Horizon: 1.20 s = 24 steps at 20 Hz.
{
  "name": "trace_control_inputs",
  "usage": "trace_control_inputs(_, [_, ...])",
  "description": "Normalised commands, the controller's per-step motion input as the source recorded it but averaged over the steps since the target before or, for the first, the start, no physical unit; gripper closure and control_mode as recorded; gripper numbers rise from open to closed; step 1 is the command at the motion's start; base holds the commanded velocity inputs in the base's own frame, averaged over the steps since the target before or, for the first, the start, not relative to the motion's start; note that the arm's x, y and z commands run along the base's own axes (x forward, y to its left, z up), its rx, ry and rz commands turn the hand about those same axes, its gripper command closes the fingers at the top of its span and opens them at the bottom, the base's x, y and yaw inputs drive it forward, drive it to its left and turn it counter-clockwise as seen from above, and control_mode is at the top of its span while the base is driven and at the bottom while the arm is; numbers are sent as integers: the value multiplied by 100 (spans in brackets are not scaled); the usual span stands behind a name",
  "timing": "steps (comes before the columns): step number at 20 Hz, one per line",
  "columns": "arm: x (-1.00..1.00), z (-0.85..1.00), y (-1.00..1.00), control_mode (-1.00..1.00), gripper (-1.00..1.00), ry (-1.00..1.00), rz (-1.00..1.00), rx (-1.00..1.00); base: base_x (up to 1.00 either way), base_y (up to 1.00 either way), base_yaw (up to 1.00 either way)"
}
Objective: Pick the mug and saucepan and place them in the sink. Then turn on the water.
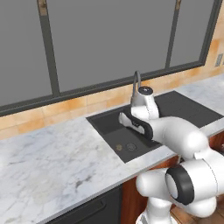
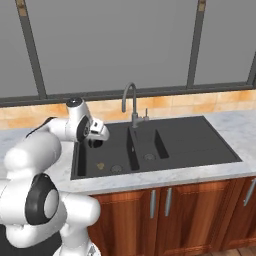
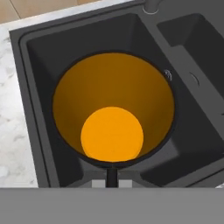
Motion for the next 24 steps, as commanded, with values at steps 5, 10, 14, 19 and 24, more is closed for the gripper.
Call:
trace_control_inputs(5, [52, -24, 0, -100, 100, 12, -4, 0, 0, 0, 0])
trace_control_inputs(10, [48, -28, 0, -100, 100, 13, 0, 0, 0, 0, 0])
trace_control_inputs(14, [32, -38, 0, -100, 100, 6, 0, 0, 0, 0, 0])
trace_control_inputs(19, [21, -44, 0, -100, 100, 2, 0, 0, 0, 0, 0])
trace_control_inputs(24, [14, -45, 0, -100, 100, 0, 0, 0, 0, 0, 0])
